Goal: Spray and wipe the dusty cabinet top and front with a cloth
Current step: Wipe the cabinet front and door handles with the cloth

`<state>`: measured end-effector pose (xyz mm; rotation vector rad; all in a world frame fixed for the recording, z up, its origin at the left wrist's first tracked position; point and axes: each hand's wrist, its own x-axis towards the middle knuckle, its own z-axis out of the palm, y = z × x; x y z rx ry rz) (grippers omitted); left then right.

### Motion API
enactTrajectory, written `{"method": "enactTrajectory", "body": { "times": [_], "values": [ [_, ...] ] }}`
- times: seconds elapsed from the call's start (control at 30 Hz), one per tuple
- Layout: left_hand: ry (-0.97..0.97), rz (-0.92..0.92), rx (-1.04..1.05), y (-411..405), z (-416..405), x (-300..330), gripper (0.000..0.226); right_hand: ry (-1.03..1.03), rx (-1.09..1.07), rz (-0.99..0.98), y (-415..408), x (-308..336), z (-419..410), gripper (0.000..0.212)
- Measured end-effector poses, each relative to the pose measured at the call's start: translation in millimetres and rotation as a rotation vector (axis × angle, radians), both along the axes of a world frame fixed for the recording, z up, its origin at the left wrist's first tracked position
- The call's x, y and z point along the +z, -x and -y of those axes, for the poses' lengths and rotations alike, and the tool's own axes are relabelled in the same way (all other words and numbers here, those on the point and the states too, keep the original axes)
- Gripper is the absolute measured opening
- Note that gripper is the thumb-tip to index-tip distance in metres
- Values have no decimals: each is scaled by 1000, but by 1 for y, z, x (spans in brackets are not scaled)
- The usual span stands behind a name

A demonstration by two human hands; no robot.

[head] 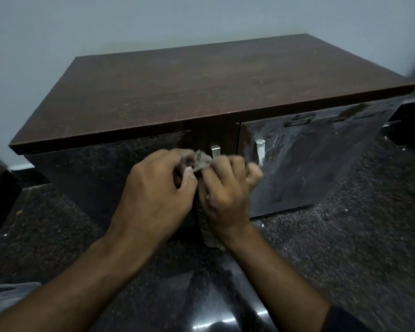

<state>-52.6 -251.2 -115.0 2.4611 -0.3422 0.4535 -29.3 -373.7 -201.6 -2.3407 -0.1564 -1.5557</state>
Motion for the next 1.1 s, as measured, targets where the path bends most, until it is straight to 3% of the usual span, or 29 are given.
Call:
{"method": "enactTrajectory", "body": {
  "times": [0.1,0.23,0.4,0.47,0.57,0.67,0.9,0.97,1.1],
  "values": [
    [-30,-19,-18,2,2,2,26,7,-63,-58,11,-12,2,21],
    [-49,-33,-28,0,2,0,31,-7,-78,29,0,9,1,25],
    [-87,-99,-76,0,-1,-5,37,-17,-22,-131,12,-14,6,21],
    [-125,-130,-101,-2,0,-8,48,-163,102,-155,14,-15,8,19],
    [-176,-162,-121,-1,0,-11,59,-598,270,-190,28,-9,8,5],
    [-165,-172,-143,0,1,-11,60,-960,302,-379,35,4,14,19],
    [-141,-163,-168,1,3,-13,61,-1226,546,-771,14,20,26,19],
    [-145,-141,-163,0,1,-14,63,-1203,570,-870,13,16,27,27],
    [-144,-120,-150,1,2,-15,67,-1215,565,-894,5,27,32,29]
  ]
}}
